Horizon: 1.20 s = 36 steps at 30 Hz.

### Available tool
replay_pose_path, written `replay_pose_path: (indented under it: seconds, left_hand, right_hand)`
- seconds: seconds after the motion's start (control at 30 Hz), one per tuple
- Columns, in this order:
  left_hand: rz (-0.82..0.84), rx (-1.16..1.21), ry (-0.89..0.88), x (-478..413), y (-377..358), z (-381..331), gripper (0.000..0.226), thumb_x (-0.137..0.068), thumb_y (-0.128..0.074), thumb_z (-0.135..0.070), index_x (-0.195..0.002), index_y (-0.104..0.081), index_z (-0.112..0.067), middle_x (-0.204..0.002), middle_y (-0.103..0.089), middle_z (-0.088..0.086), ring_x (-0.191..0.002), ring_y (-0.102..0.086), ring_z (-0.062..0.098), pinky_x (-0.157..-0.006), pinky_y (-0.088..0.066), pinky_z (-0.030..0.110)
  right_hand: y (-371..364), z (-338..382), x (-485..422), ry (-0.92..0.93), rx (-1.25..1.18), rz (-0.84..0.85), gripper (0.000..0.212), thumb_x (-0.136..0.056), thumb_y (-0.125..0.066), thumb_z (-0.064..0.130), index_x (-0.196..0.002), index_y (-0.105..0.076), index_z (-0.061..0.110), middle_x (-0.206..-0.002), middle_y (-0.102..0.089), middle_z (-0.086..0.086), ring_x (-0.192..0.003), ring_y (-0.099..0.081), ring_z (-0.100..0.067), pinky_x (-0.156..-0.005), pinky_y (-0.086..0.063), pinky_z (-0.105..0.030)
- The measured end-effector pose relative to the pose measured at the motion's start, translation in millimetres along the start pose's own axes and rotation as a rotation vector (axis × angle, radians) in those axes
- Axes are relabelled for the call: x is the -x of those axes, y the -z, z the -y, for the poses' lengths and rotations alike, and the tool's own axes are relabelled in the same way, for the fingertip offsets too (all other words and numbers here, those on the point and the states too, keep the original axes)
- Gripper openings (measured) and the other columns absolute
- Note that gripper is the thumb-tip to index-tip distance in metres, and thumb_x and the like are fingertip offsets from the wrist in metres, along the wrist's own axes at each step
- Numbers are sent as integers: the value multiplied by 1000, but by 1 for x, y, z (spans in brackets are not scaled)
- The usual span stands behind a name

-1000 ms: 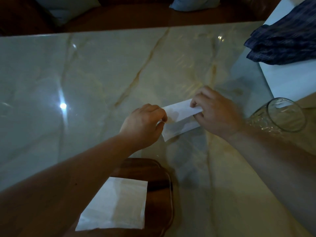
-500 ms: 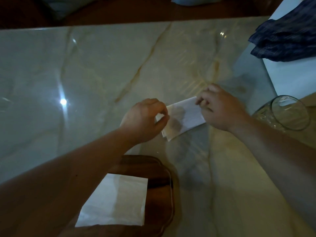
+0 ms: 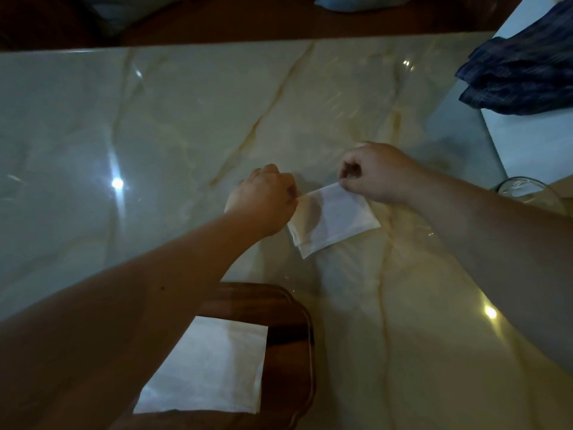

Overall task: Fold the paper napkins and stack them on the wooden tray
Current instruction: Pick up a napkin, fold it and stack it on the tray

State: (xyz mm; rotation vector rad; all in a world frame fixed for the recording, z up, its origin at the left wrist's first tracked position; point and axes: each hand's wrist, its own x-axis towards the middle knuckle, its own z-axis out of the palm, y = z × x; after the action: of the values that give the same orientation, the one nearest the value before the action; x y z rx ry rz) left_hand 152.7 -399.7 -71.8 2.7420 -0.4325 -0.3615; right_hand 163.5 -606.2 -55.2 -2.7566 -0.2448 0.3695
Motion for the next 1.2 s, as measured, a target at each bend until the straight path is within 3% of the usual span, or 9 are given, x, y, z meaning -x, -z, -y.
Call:
replay_pose_path:
  seconds: [0.17, 0.33, 0.57, 0.77, 0.87, 1.0, 1.13, 1.2]
  left_hand:
    - [8, 86, 18, 0, 5, 3, 12, -88, -57, -27, -95, -66, -22, -99, -59, 2, -91, -58, 21, -78, -51, 35]
    - [48, 76, 14, 2, 6, 2, 11, -88, -55, -25, -93, -64, -24, -96, -65, 1, -86, -61, 21, -78, -56, 40]
    - [17, 230, 33, 11, 22, 0, 4, -88, -57, -23, -88, -60, -26, -89, -63, -5, -81, -60, 15, -70, -52, 27]
    - [82, 853, 212, 35, 50, 11, 16, -82, -66, 1, -79, -62, -14, -76, -65, 2, -60, -67, 8, -50, -54, 20]
    - [77, 963, 253, 53, 62, 24, 20, -80, -66, 7, -81, -62, -13, -79, -65, 5, -70, -69, 17, -54, -58, 26]
    - [74, 1040, 285, 82, 75, 40, 23, -79, -64, 12, -82, -61, -12, -73, -62, 5, -64, -65, 17, -51, -56, 26]
    - [69, 1005, 326, 116, 79, 59, 23, -79, -65, 10, -78, -62, -13, -73, -63, 8, -65, -64, 21, -52, -56, 29]
    - [66, 969, 340, 135, 77, 70, 21, -79, -68, 5, -76, -64, -15, -74, -65, 10, -67, -64, 24, -62, -58, 35]
  right_hand:
    - [-4, 0, 7, -7, -62, -9, 28, -75, -70, 20, -102, -64, 15, -99, -59, -6, -88, -57, -22, -71, -38, -27]
    - [-7, 2, 5, 10, -15, 40, 7, -74, -66, 17, -80, -63, 19, -97, -60, -9, -88, -59, -26, -71, -43, -30]
    - [4, 11, 21, -55, -200, -8, 8, -75, -69, 15, -75, -62, 17, -78, -64, -5, -76, -59, -22, -66, -44, -32]
    - [12, 35, 47, -103, -555, -15, 9, -78, -72, 10, -79, -64, 13, -81, -69, -11, -68, -60, -17, -63, -49, -34]
    - [10, 53, 58, -135, -725, -1, 11, -80, -70, 4, -86, -63, 8, -77, -69, -13, -62, -60, -19, -53, -50, -36]
    - [4, 80, 72, -155, -866, 11, 17, -80, -69, 0, -82, -61, 14, -62, -66, 1, -55, -59, -16, -47, -49, -33]
    - [-7, 112, 93, -160, -902, 81, 15, -80, -69, 0, -86, -61, 11, -73, -67, -10, -59, -61, -20, -46, -51, -33]
    - [-16, 127, 105, -174, -909, 118, 15, -79, -70, 0, -86, -62, 11, -77, -68, -12, -61, -62, -22, -46, -51, -32]
